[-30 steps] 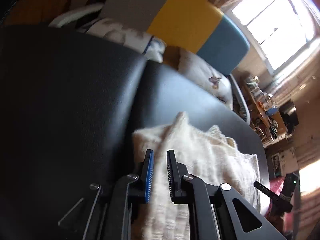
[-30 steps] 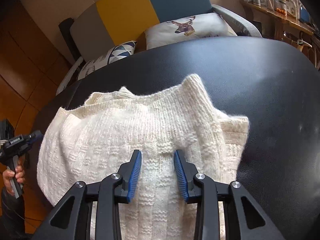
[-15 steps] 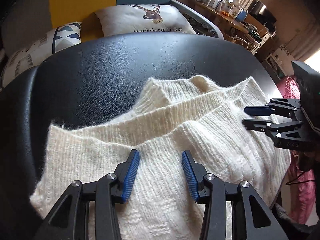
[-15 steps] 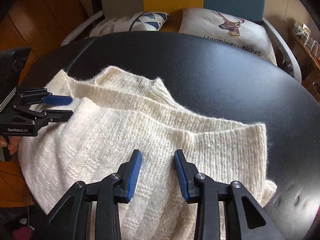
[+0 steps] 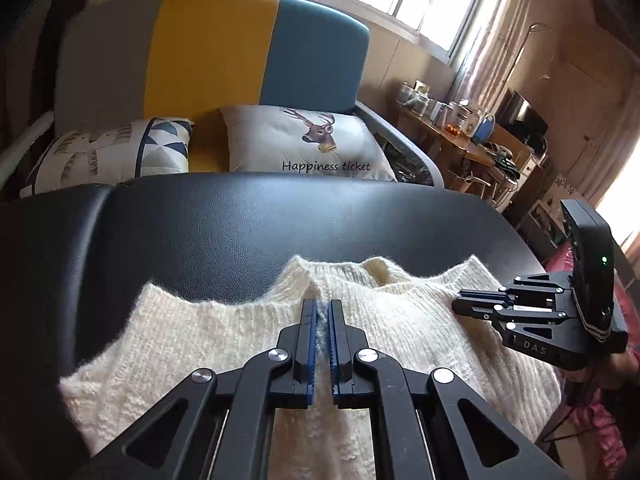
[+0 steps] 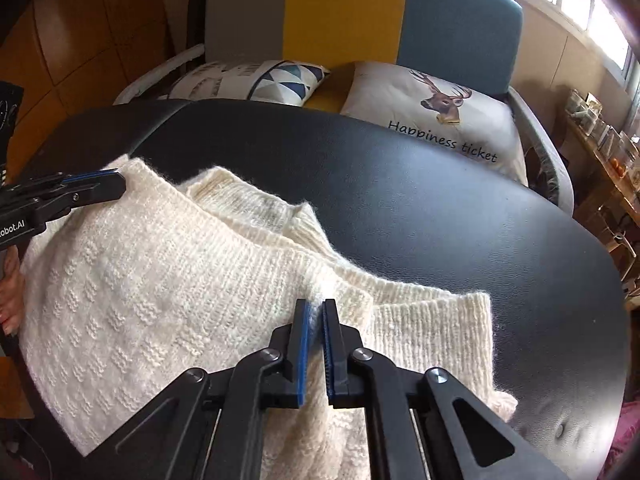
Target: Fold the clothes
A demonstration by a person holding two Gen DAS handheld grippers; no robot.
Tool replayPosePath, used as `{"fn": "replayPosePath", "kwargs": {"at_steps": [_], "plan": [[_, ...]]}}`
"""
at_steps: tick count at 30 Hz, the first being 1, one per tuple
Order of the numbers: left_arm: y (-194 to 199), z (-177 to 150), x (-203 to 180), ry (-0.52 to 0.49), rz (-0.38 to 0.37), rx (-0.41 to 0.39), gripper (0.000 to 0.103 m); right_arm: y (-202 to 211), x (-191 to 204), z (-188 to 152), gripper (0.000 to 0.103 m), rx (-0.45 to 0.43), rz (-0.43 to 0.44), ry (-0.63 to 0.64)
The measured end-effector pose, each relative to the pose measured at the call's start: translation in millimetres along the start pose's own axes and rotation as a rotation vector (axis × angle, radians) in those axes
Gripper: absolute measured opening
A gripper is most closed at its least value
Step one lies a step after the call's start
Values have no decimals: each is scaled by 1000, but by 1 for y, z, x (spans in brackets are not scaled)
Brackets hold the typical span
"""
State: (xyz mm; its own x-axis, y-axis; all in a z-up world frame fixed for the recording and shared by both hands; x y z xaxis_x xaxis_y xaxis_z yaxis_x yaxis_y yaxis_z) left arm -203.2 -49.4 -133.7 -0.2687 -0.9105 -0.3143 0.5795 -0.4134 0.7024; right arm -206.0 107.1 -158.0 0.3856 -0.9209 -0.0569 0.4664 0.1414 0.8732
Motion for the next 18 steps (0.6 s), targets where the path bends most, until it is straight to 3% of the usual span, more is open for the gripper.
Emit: {"fn": "replayPosePath", "kwargs": {"at_steps": [3, 5, 9, 12, 15, 18], "plan": [[-33, -10, 15, 36, 42, 66, 6, -16, -7, -5, 5, 20, -32, -41], [-42, -18, 20, 62, 32, 73, 7, -20, -9, -8, 6, 10, -34, -78], [-27, -9, 18, 85, -2, 44, 7, -13, -10, -5, 6, -37, -60, -79], [-27, 1, 14, -10, 41, 36, 11, -8, -16, 1, 6, -66, -103, -76], [-37, -1, 22, 60, -9, 114, 11, -23, -21, -3, 6, -36, -114, -110], [-15, 6, 31, 102, -36, 74, 11, -25, -21, -7, 8, -57, -103, -113]]}}
Point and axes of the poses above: each gripper's, at about its wrist camera, not at the fingertips, and y roughly against the way its jaws point, x to its left, z to its top, the point moved 5 cm from there along -y, roughly the way its jaws point, and after that the axes turned 2 degrees about y, right-handed, at the moved point
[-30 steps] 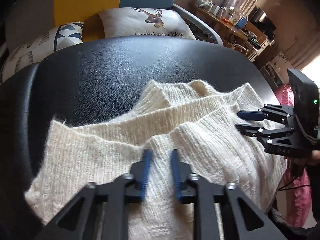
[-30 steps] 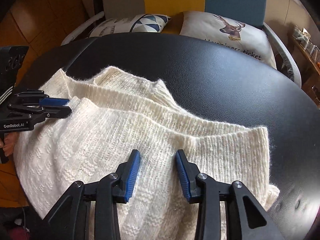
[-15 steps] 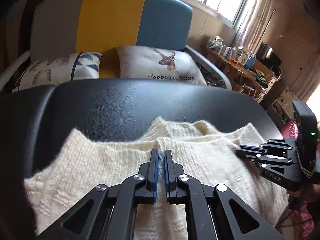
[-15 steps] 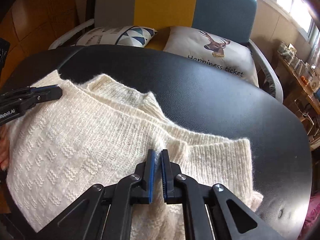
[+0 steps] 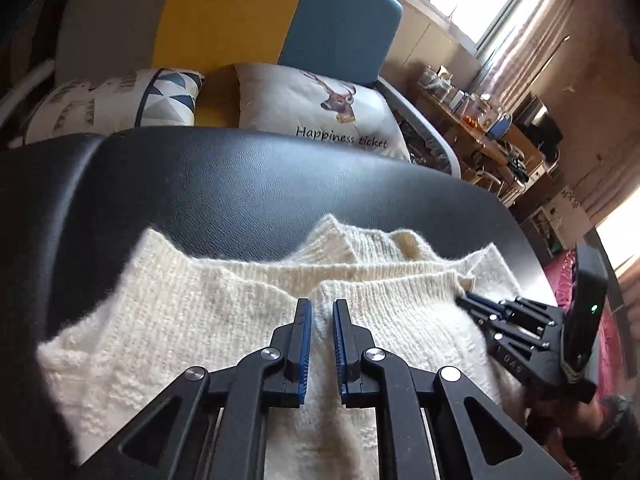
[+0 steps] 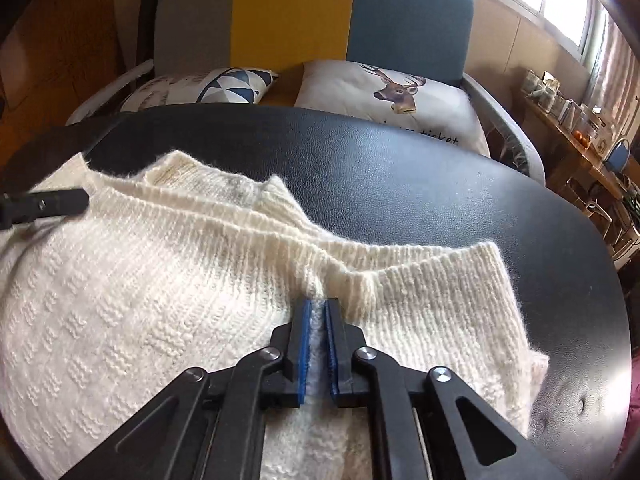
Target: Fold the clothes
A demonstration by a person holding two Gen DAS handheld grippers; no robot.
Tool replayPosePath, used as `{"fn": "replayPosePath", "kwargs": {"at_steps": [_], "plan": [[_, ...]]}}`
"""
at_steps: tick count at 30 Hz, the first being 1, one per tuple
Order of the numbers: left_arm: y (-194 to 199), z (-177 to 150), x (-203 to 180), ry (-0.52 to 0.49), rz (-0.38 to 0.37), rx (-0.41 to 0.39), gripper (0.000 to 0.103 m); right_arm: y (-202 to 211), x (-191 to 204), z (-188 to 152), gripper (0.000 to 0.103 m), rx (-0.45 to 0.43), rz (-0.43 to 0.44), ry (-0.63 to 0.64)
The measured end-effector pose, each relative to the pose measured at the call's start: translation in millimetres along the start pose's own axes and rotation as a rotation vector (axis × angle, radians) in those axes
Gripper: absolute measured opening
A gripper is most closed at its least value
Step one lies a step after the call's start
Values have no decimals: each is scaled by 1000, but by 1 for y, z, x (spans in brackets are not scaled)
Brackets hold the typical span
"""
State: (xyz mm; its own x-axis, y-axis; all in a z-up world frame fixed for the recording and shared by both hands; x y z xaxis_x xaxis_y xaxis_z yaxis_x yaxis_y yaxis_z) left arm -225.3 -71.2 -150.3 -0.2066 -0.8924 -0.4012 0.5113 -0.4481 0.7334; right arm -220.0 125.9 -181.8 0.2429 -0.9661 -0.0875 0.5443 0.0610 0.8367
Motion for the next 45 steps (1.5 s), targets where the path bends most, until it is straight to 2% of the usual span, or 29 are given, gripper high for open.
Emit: {"fn": "replayPosePath", "kwargs": {"at_steps": [3, 9, 10, 12, 13, 14, 17, 20, 26, 31, 34, 36, 37, 40, 42, 45], "plan": [[14, 8, 9, -62, 62, 9, 12, 0, -6, 1, 8, -4, 31, -46], [-20, -9, 10, -278, 186, 220, 15, 1, -8, 2, 8, 1, 40, -78], [-25, -10, 9, -292, 193, 230, 15, 1, -8, 1, 8, 1, 41, -80], [-27, -9, 7, -286, 190, 208, 14, 2, -9, 0, 8, -2, 45, -83], [-28, -8, 6, -283, 189, 198, 3, 3, -9, -1, 8, -6, 49, -84], [-26, -5, 7, -262, 192, 163, 0, 3, -10, -1, 8, -11, 52, -84], [-15, 13, 32, -59, 180, 9, 0, 5, -11, -5, 8, -37, 65, -103], [-23, 17, 61, 111, 167, -38, 0, 6, -12, -7, 8, -53, 72, -113], [-25, 7, 61, 99, 188, -31, 0, 6, -10, -9, 9, -18, 95, -69], [-3, -28, 53, 76, 190, -18, 1, 28, -5, -39, 8, 48, 138, 15], [7, -40, 50, 61, 198, 2, 3, 44, -6, -56, 8, 40, 201, -35], [15, -45, 47, 54, 206, 13, 3, 55, -12, -64, 12, 29, 258, -88], [20, -43, 44, 54, 215, 17, 3, 64, -22, -66, 21, 19, 312, -141], [46, -40, 21, 6, 226, -32, 3, 103, -65, -77, 25, -48, 506, -300], [56, -42, -5, -38, 176, -43, 3, 129, -93, -101, 32, -68, 617, -381], [53, -59, -56, -119, 35, 5, 4, 151, -127, -159, 37, -33, 746, -502]]}}
Point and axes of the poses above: each gripper's, at about its wrist camera, not at the fingertips, and y roughly against the way its jaws point, x to its left, z to its top, the point moved 5 cm from there along -y, roughly the way its jaws point, and after that the axes turned 2 degrees about y, right-handed, at the moved point
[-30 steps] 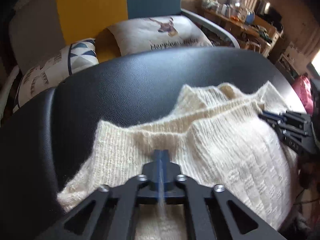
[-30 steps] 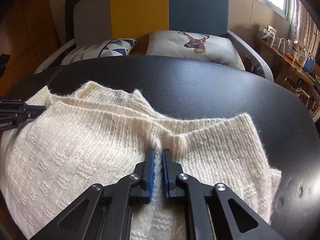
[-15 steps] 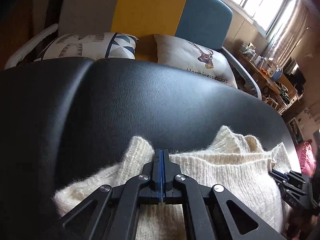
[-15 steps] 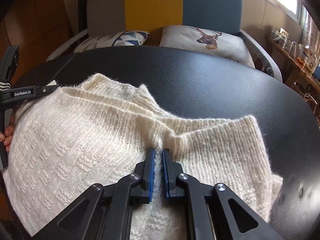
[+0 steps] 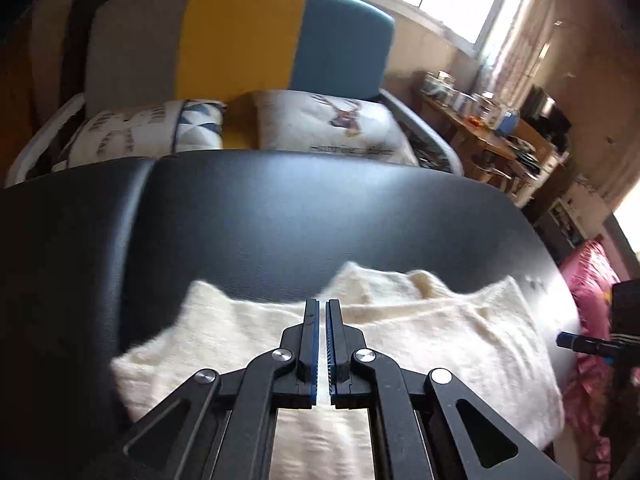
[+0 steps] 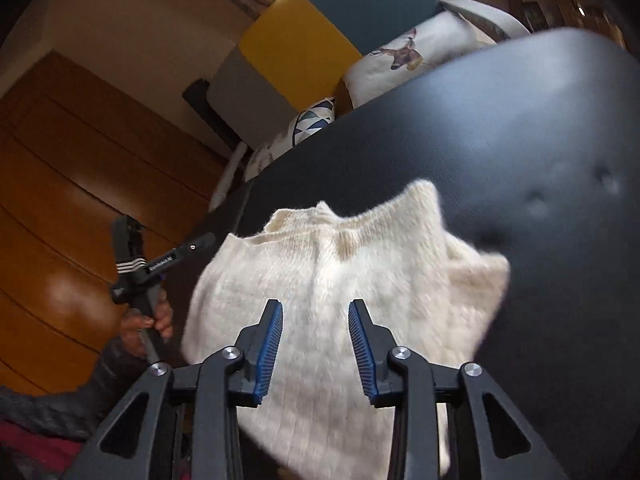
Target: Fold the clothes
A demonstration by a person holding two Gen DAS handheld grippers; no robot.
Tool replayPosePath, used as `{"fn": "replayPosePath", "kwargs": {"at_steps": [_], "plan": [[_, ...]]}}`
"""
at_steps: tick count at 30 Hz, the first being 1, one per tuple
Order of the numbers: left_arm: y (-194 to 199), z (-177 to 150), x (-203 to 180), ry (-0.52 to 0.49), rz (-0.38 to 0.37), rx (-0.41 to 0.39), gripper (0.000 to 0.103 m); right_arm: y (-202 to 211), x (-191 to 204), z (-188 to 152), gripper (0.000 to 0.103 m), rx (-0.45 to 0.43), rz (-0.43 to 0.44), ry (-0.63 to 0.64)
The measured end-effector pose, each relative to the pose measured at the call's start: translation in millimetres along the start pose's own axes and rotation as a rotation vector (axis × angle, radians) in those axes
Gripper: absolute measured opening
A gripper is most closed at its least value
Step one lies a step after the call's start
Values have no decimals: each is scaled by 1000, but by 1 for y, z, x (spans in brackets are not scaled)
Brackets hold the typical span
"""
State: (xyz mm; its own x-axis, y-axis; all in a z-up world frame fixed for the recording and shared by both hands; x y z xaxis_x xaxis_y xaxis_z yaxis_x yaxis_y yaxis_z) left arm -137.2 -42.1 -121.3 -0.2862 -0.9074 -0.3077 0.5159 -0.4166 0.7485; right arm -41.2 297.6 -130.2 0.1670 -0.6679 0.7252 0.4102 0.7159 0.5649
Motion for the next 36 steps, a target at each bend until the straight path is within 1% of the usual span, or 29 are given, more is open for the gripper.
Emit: {"fn": "replayPosePath", "kwargs": {"at_steps": [2, 4, 7, 10, 13, 14, 16, 17, 18, 19, 20, 21, 22, 23, 25, 28, 30, 31, 33, 34, 36], "plan": [[-14, -12, -42, -79, -78, 46, 4, 21, -21, -30, 41, 35, 37, -78], [-34, -29, -87, -175, -133, 100, 4, 29, -34, -54, 43, 67, 71, -125], [-64, -42, -143, -272, -192, 166, 4, 30, -46, -81, 43, 99, 124, -176], [-85, -47, -177, -326, -203, 201, 4, 22, -48, -90, 43, 116, 211, -200], [-103, -48, -206, -368, -209, 228, 4, 3, -49, -93, 45, 170, 237, -197], [-107, -47, -209, -372, -210, 234, 4, -3, -46, -92, 47, 183, 272, -192], [-115, -45, -215, -381, -202, 249, 4, -12, -34, -91, 47, 206, 358, -160], [-120, -44, -218, -389, -196, 255, 4, -18, -26, -92, 47, 240, 388, -130], [-125, -44, -222, -401, -189, 260, 4, -25, -16, -96, 47, 294, 420, -102], [-130, -43, -224, -407, -180, 266, 4, -33, -8, -102, 47, 364, 416, -54], [-135, -42, -226, -410, -168, 273, 4, -41, -1, -109, 47, 441, 384, 9], [-140, -41, -227, -413, -156, 280, 4, -48, 1, -116, 45, 510, 313, 77], [-144, -40, -229, -410, -146, 286, 4, -50, 0, -119, 32, 551, 258, 122], [-147, -38, -229, -402, -141, 289, 4, -49, -1, -119, 30, 574, 232, 143], [-151, -36, -228, -385, -138, 287, 4, -44, -4, -115, 27, 591, 188, 163], [-152, -35, -225, -358, -149, 273, 5, -41, -5, -115, 27, 592, 165, 156], [-152, -34, -223, -337, -153, 268, 5, -38, -5, -112, 27, 574, 153, 141], [-149, -33, -222, -319, -158, 265, 5, -33, -5, -108, 27, 553, 140, 124], [-138, -29, -218, -284, -168, 247, 5, -22, -7, -100, 32, 507, 106, 97], [-132, -28, -215, -269, -172, 234, 5, -12, -8, -94, 37, 471, 68, 95], [-115, -27, -206, -242, -182, 205, 5, 10, -8, -82, 37, 379, -22, 100]]}}
Point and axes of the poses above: each gripper's, at about its wrist camera, not at the fingertips, and y roughly against the way its jaws point, x to its left, z to its top, the point moved 5 cm from there along -y, roughly the way its jaws point, and after that the axes turned 2 degrees about y, right-handed, at the moved point
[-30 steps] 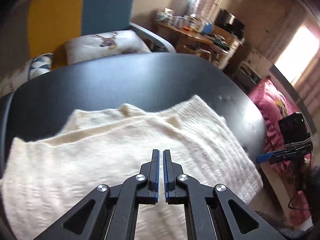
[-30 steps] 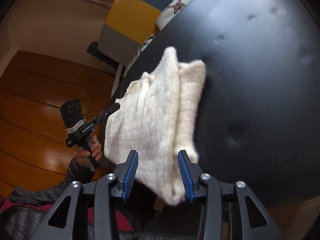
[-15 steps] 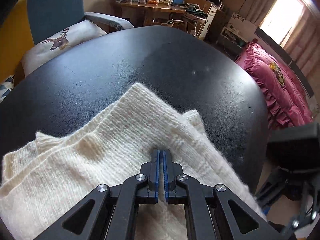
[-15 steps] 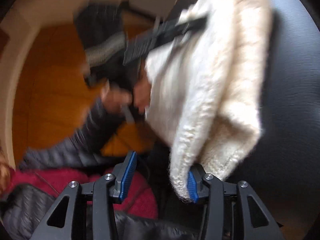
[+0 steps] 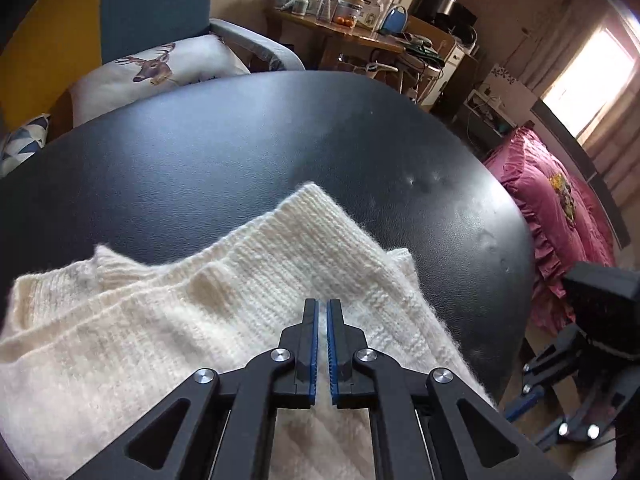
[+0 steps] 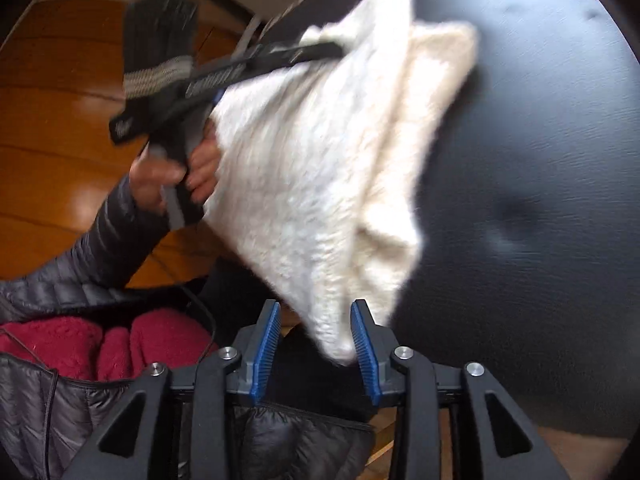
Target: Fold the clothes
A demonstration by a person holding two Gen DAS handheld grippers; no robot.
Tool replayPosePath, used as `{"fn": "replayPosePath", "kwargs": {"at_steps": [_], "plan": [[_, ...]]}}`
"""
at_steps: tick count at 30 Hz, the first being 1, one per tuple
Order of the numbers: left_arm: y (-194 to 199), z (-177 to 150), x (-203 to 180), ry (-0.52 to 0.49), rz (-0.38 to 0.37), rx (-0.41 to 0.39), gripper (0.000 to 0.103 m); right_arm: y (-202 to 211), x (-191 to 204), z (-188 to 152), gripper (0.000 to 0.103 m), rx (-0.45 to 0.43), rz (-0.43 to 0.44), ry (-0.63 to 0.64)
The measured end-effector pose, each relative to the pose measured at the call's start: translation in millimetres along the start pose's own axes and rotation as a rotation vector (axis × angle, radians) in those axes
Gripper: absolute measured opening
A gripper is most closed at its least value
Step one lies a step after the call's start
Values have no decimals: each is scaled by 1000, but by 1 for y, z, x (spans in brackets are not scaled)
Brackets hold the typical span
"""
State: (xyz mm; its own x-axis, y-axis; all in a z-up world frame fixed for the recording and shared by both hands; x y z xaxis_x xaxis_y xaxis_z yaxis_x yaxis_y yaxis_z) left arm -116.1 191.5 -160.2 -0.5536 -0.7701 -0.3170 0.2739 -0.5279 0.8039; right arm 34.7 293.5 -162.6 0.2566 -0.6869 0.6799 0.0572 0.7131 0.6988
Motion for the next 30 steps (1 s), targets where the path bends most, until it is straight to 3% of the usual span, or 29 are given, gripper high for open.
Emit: {"fn": "replayPosePath", "kwargs": {"at_steps": [3, 6, 9, 14, 17, 21, 26, 28, 30], "plan": [[25, -16, 15, 40, -6, -36, 6, 33, 19, 18, 39, -202, -103, 49], [45, -34, 34, 78, 22, -60, 6, 29, 49, 44, 39, -337, -194, 143], [61, -50, 53, 126, 54, -84, 7, -1, 61, 79, 39, -374, -276, 162], [59, -74, 74, 192, 75, -60, 8, -52, 14, 98, 36, -245, -579, 71], [46, -75, 86, 296, -10, -70, 8, -48, -8, 90, 36, -271, -602, 54], [42, -72, 84, 369, -67, -87, 8, -47, -13, 92, 36, -270, -662, 43], [90, -85, 92, 407, -107, -172, 9, -38, 20, 99, 38, -347, -736, 93], [125, -94, 106, 427, -104, -240, 11, -36, 54, 107, 38, -407, -666, 161], [165, -107, 134, 433, -48, -309, 16, -56, 85, 117, 38, -410, -544, 194]]}}
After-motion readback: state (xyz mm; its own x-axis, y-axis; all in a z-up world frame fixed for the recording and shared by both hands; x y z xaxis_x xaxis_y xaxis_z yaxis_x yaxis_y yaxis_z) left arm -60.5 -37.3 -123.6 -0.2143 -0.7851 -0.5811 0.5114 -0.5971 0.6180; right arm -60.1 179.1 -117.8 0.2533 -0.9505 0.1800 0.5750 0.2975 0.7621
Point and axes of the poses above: each gripper's, at about its wrist camera, not at the fingertips, and y roughly against the way its jaws point, x to its left, z to its top, the point moved 5 cm from there along -y, roughly the way its jaws point, and after that the axes turned 2 degrees about y, right-handed, at the moved point
